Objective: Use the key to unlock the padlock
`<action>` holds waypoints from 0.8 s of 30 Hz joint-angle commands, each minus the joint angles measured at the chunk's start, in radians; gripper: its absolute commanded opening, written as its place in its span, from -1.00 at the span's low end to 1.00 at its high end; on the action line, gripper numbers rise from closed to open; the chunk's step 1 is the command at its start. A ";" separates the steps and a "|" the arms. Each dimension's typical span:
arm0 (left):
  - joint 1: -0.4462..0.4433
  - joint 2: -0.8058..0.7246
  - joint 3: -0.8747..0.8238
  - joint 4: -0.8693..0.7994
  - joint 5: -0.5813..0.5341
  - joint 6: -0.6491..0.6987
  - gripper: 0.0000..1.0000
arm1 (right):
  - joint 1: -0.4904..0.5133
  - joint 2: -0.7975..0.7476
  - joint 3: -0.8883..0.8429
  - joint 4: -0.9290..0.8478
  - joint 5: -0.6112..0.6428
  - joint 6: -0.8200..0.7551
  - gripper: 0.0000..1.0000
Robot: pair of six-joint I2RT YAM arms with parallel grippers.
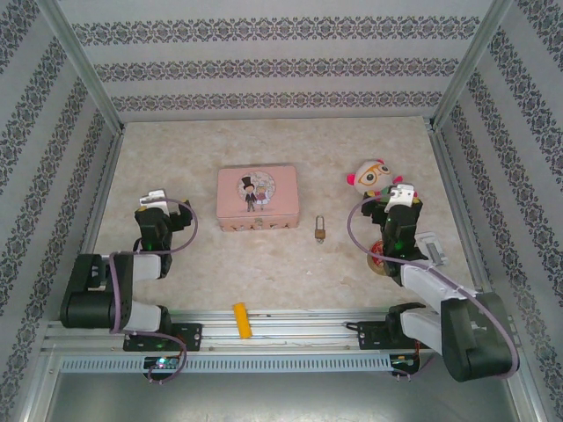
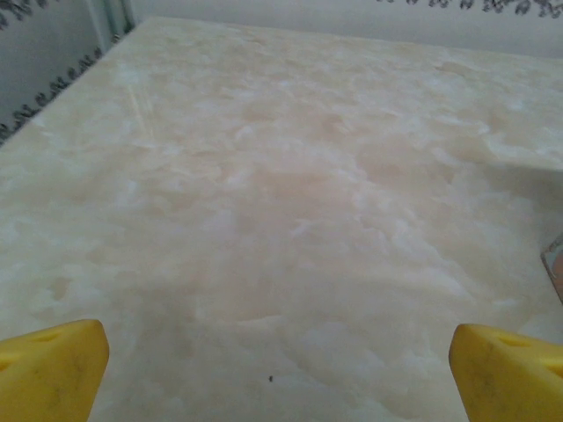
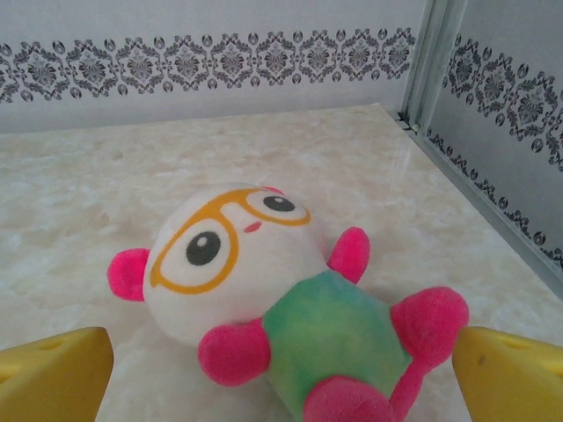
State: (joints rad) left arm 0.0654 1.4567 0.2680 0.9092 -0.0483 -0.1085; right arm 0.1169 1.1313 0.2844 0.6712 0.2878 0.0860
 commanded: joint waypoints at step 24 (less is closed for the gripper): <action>0.030 0.144 0.082 0.128 0.375 0.096 0.99 | -0.097 0.424 -0.048 0.554 -0.259 -0.053 0.96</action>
State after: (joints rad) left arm 0.0872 1.6001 0.3382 1.0142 0.3107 -0.0288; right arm 0.0334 1.5291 0.2073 1.1172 0.0837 0.0372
